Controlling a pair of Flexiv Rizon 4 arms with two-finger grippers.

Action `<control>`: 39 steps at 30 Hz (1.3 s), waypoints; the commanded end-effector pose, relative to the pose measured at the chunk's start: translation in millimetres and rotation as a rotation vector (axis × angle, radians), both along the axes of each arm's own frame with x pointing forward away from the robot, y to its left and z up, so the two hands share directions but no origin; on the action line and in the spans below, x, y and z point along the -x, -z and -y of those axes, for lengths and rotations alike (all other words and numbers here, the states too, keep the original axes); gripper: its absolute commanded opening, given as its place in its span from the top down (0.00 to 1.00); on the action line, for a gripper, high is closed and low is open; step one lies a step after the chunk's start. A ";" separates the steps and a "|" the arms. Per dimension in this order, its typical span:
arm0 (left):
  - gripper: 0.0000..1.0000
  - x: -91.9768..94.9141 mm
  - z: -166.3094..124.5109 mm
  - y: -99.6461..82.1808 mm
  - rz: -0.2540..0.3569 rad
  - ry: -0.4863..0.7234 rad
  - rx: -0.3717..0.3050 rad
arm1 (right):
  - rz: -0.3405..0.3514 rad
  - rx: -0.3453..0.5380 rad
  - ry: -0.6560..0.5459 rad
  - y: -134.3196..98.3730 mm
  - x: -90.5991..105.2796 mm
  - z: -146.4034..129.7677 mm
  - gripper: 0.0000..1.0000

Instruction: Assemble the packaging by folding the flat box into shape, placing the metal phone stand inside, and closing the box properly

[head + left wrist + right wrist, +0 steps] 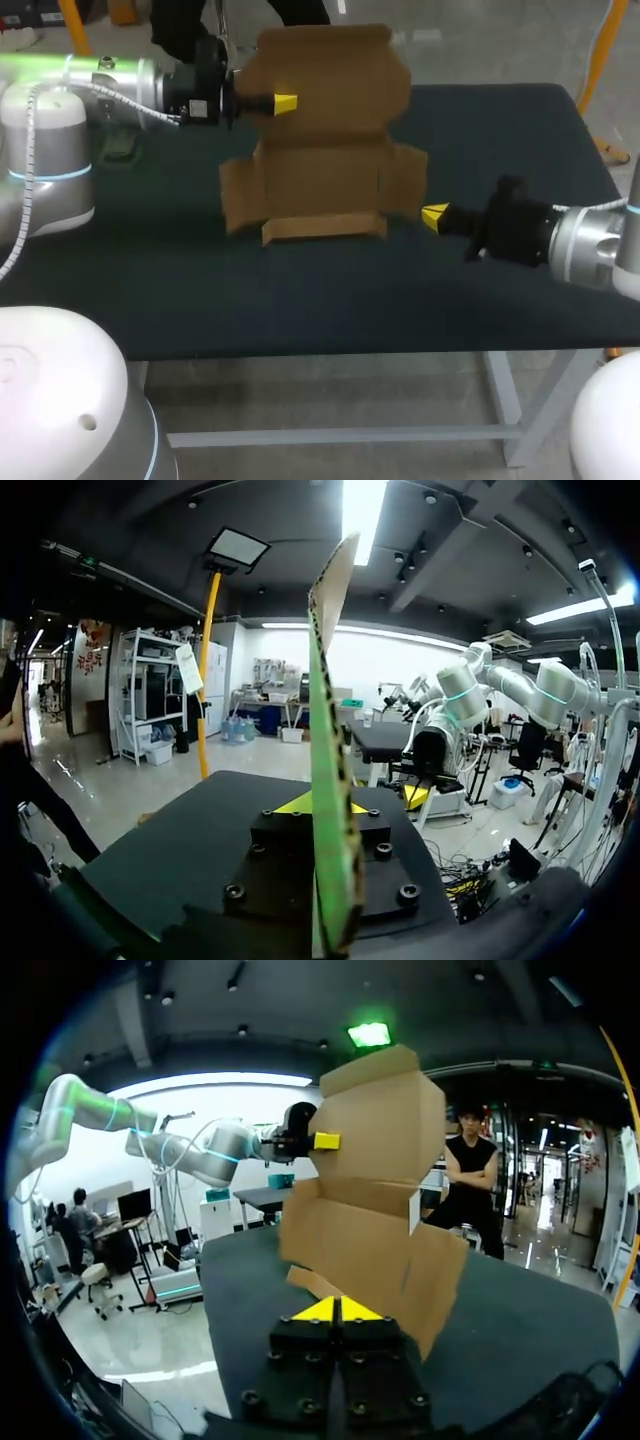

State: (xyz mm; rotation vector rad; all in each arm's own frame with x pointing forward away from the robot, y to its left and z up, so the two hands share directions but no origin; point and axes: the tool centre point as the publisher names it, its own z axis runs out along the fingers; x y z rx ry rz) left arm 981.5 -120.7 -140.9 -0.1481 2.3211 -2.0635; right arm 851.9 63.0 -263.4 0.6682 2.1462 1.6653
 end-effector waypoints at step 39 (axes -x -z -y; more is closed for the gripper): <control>1.00 -5.6 -7.9 37.7 0.010 0.131 0.027 | 0.009 0.097 0.026 34.0 -1.9 -68.3 1.00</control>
